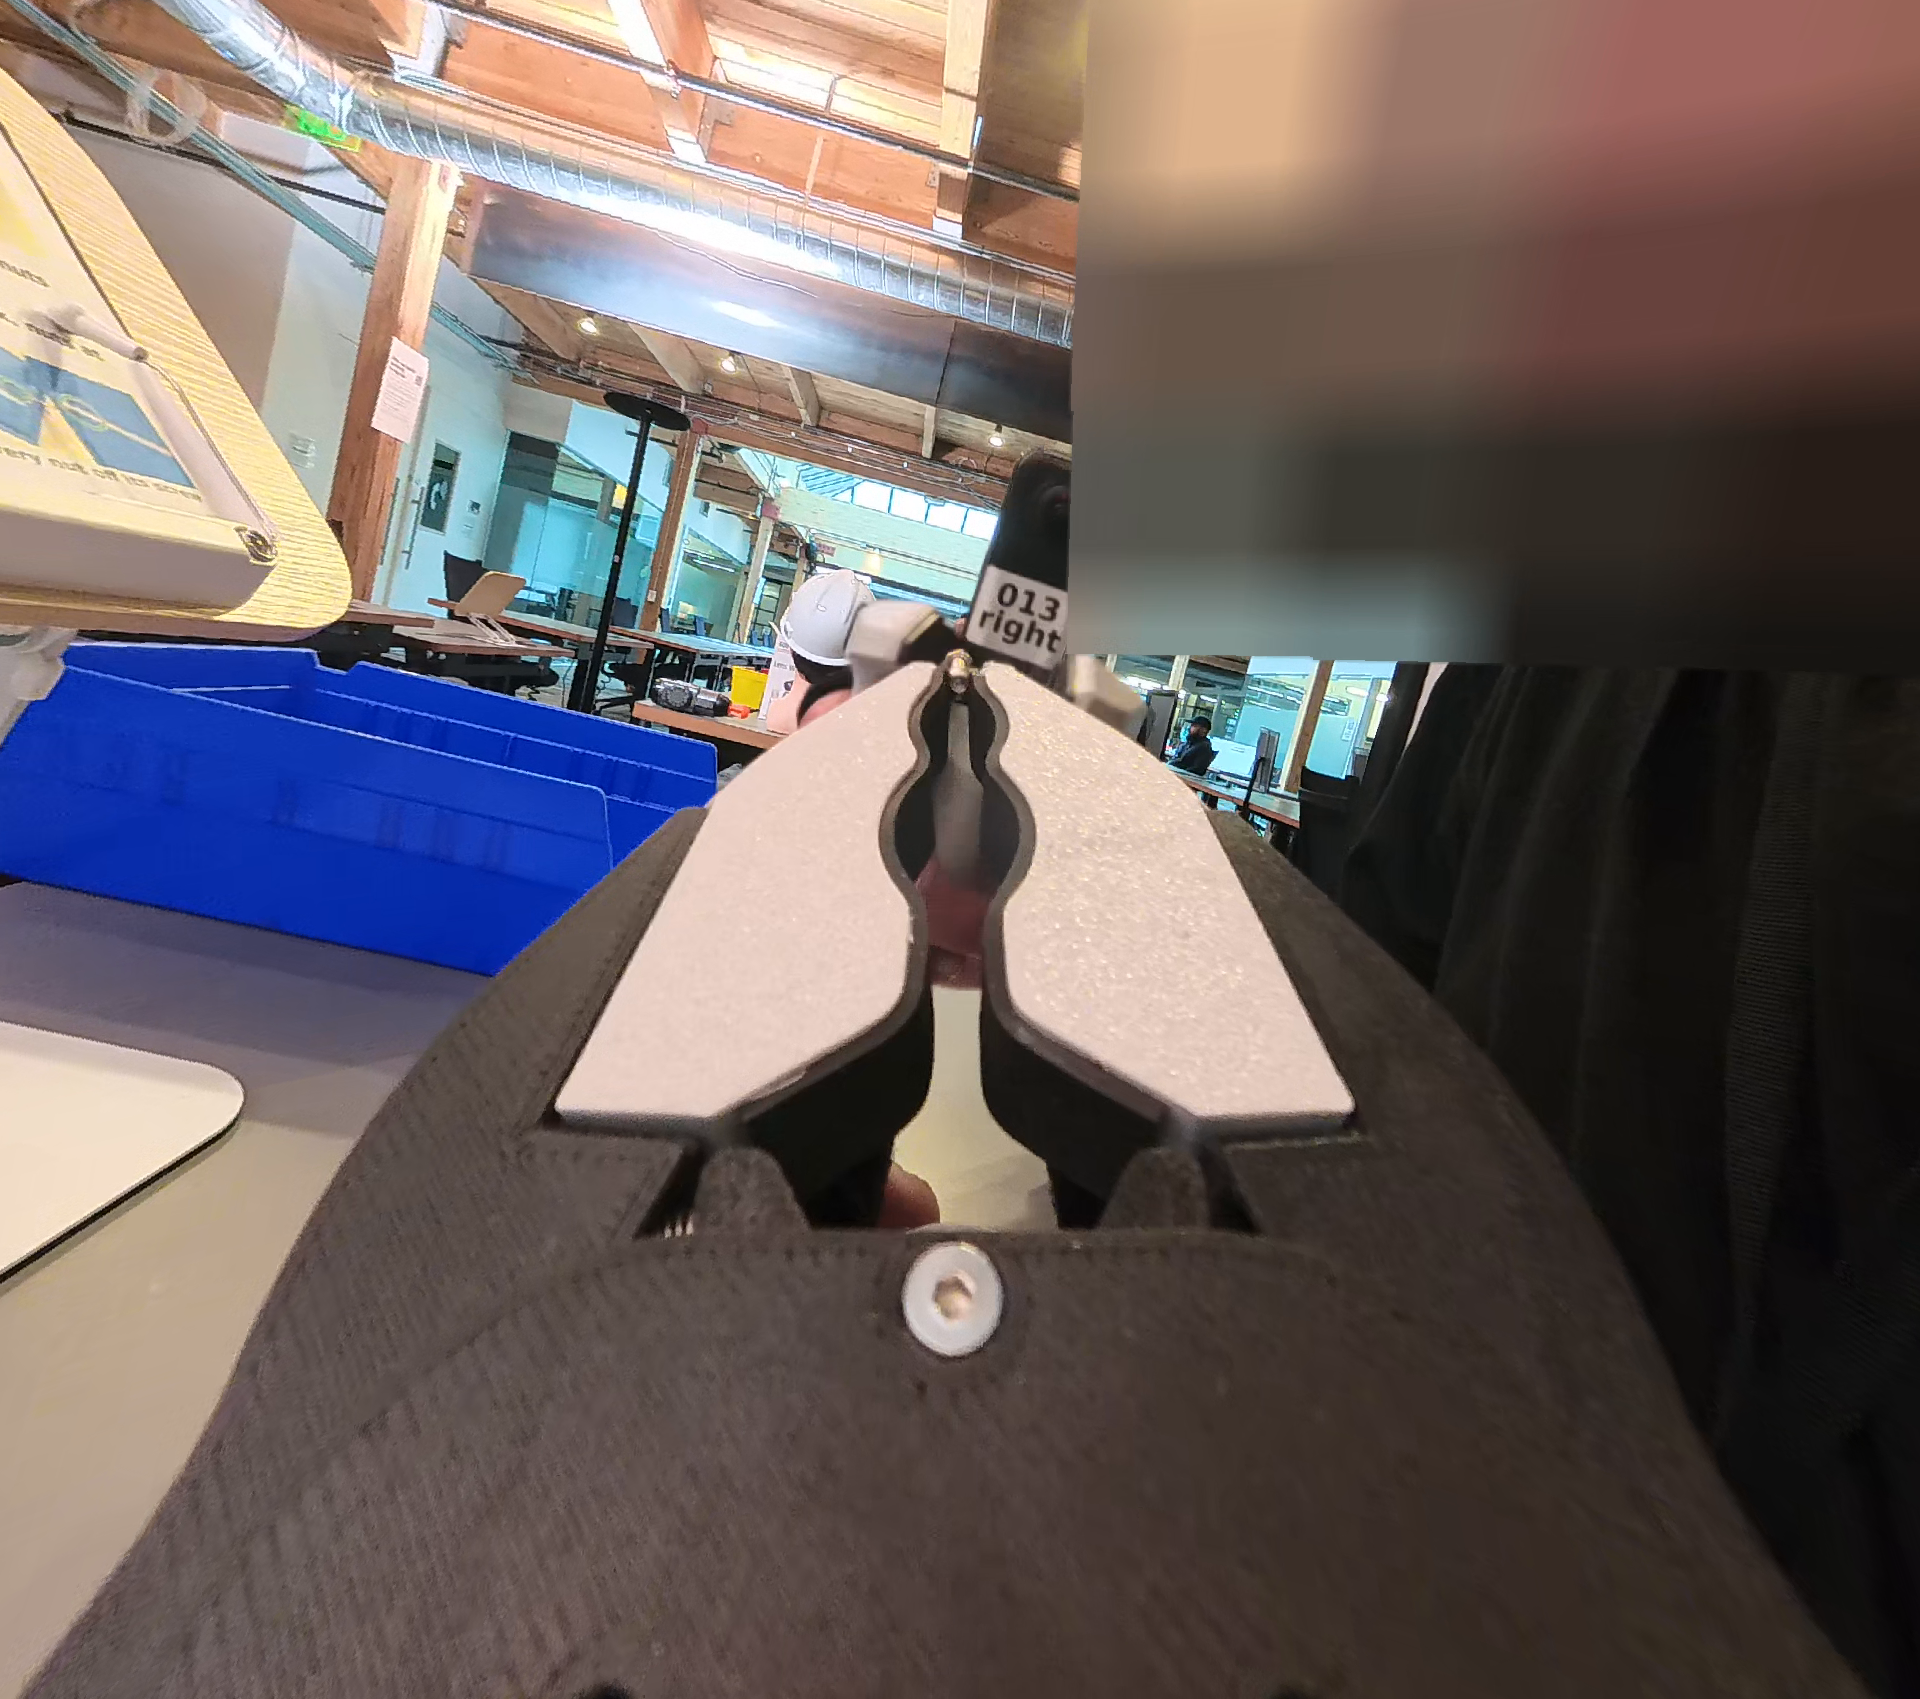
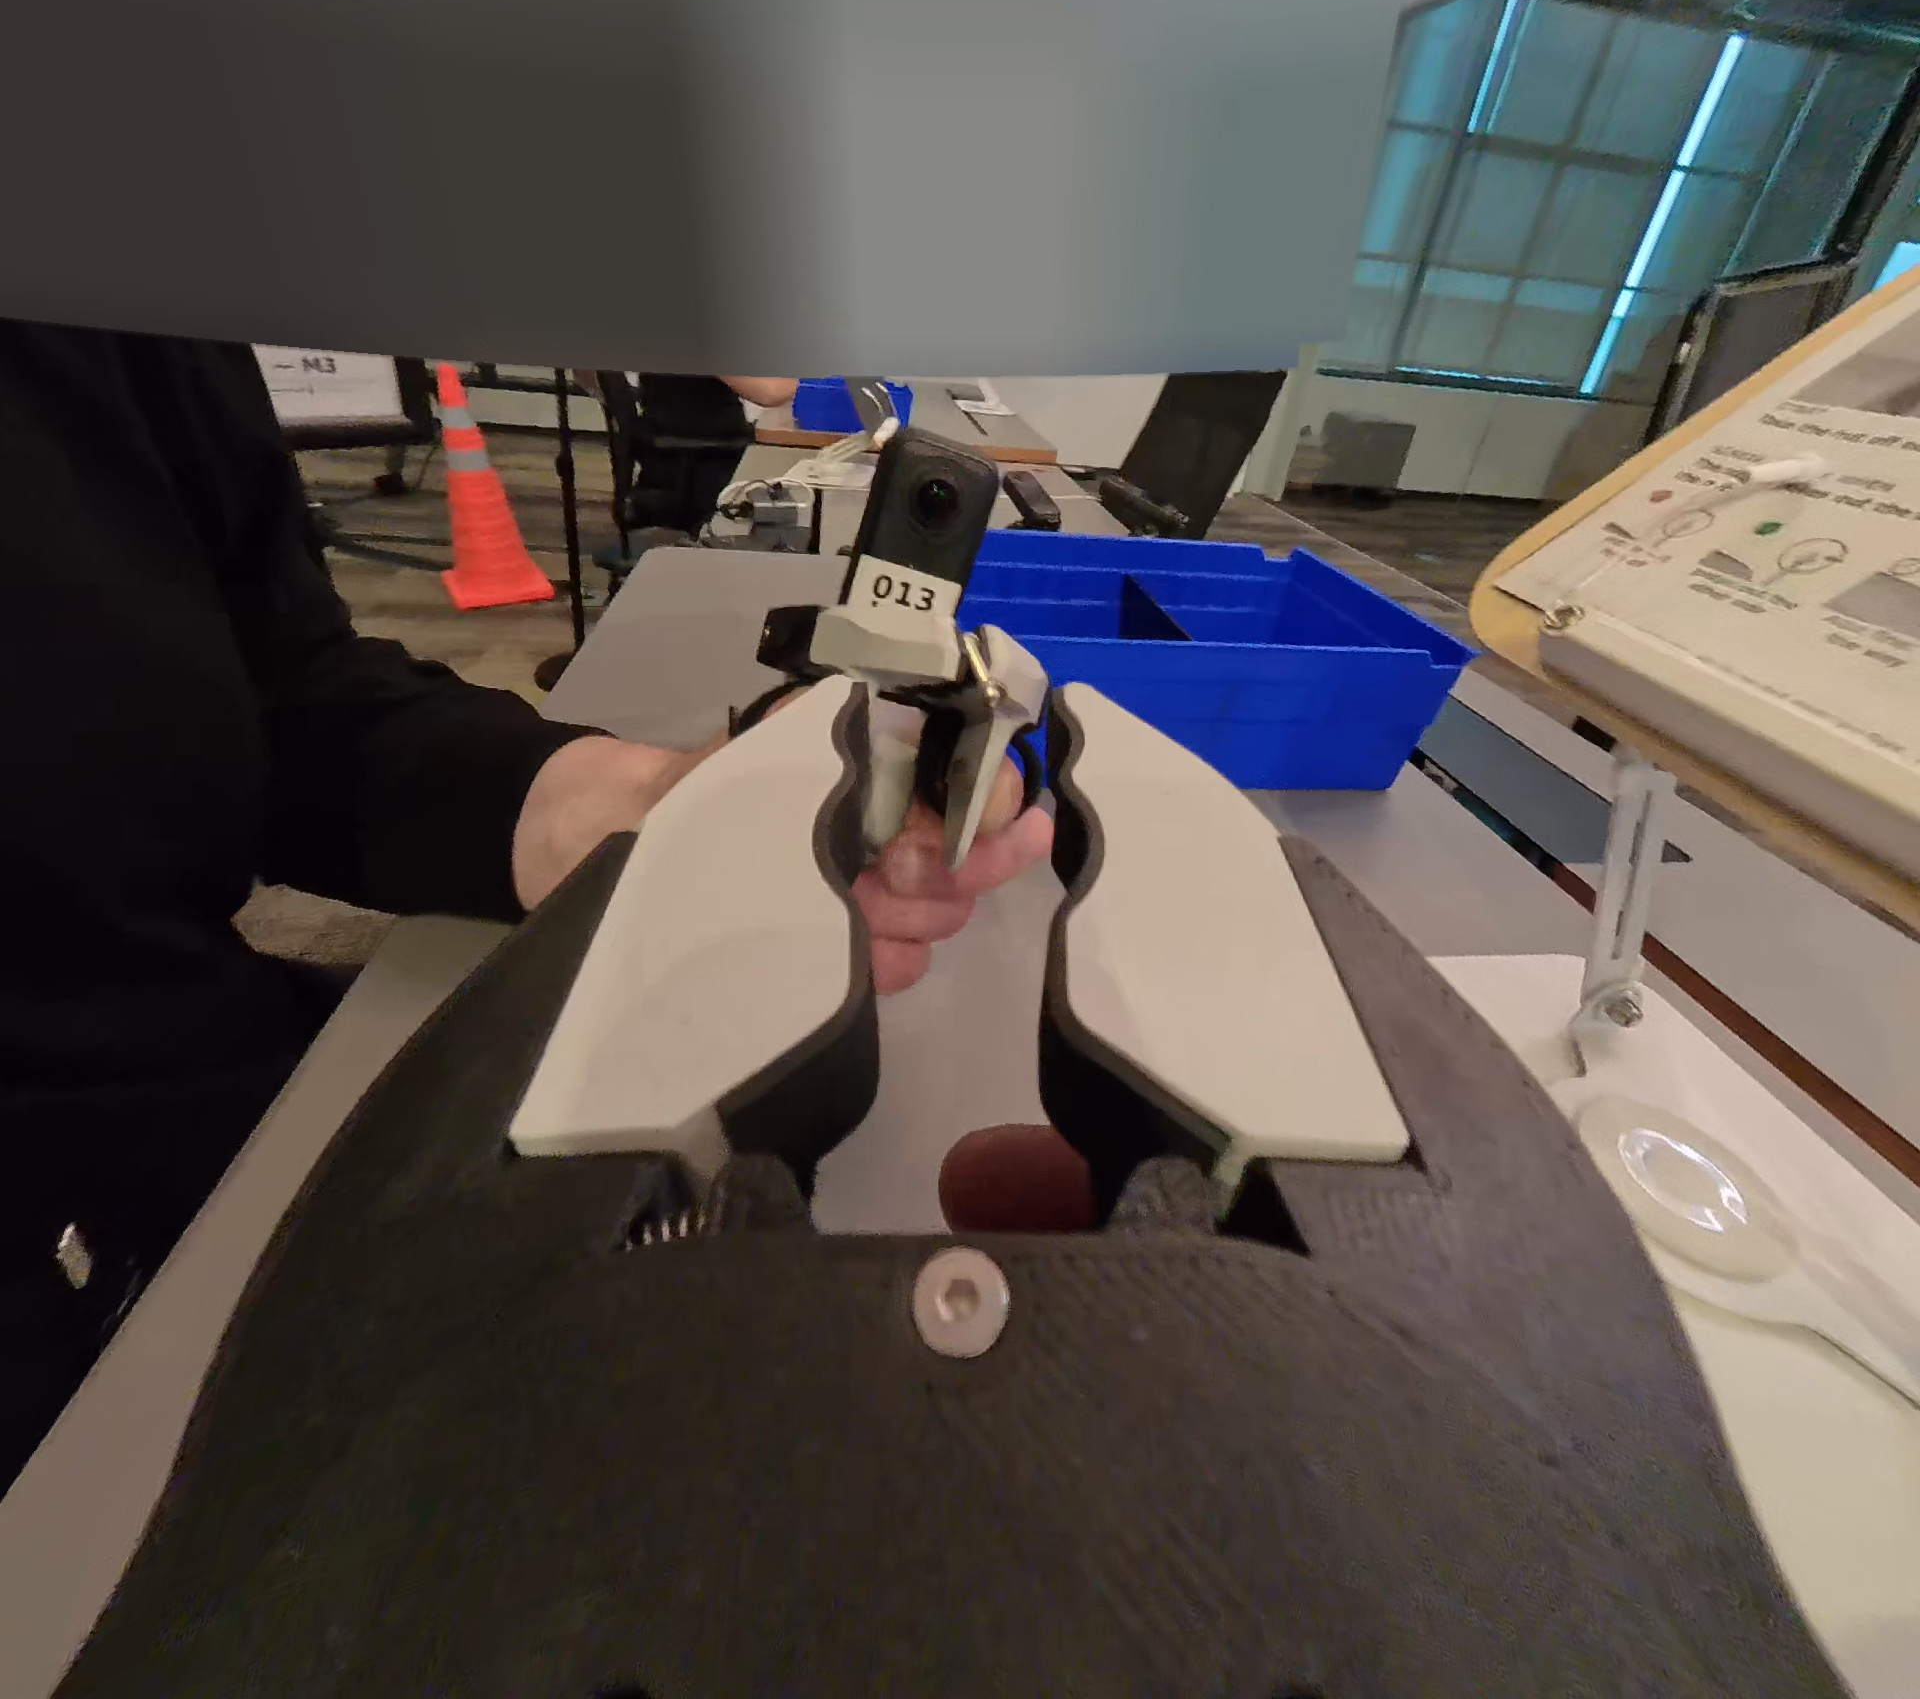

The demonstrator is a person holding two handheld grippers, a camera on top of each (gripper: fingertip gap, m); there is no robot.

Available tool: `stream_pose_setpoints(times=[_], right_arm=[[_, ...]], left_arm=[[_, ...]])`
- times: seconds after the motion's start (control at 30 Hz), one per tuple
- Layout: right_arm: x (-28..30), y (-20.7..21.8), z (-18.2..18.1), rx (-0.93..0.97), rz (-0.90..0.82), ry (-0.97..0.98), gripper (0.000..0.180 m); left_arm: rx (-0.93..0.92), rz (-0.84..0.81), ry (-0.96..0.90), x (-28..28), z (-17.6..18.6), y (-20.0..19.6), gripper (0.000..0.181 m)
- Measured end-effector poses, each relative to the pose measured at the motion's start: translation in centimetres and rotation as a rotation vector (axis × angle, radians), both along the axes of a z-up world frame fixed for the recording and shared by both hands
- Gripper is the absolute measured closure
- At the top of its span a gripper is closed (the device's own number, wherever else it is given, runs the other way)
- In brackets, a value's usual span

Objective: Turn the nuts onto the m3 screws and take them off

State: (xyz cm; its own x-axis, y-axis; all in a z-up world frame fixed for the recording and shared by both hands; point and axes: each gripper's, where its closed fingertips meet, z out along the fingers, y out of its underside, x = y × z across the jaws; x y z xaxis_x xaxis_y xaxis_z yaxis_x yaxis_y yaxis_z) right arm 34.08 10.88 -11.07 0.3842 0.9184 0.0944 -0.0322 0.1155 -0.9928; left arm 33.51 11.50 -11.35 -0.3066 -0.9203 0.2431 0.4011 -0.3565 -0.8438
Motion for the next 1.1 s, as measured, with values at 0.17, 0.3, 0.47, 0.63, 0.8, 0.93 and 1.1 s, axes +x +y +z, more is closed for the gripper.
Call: stream_pose_setpoints(times=[0.17,0.3,0.47,0.63,0.8,0.93,1.1], right_arm=[[-0.9,-1.2,-1.3,-0.014,0.096,-0.087,0.169],[0.1,0.0,-0.2,0.007,0.012,-0.027,0.160],[-0.4,0.4,-0.2,0.019,-0.004,-0.057,0.163],[-0.6,0.5,-0.4,0.014,0.003,-0.065,0.174],[-0.6,0.5,-0.3,0.019,0.000,-0.066,0.174],[-0.6,0.5,-0.1,0.033,-0.007,-0.065,0.175],[-0.2,0.5,0.2,0.050,-0.030,-0.061,0.174]], left_arm=[[0.000,0.004,-0.001,0.0,0.0,0.1,0.178],[0.000,-0.005,0.001,0.1,0.0,-0.1,0.178],[0.001,-0.018,0.005,0.3,-0.1,-0.3,0.178],[0.002,-0.017,0.001,0.2,-0.1,-0.3,0.178],[-0.003,-0.024,-0.004,0.2,0.0,-0.3,0.178],[-0.013,-0.036,-0.003,0.2,0.0,-0.3,0.177],[-0.020,-0.028,0.011,0.4,0.0,-0.2,0.157]])
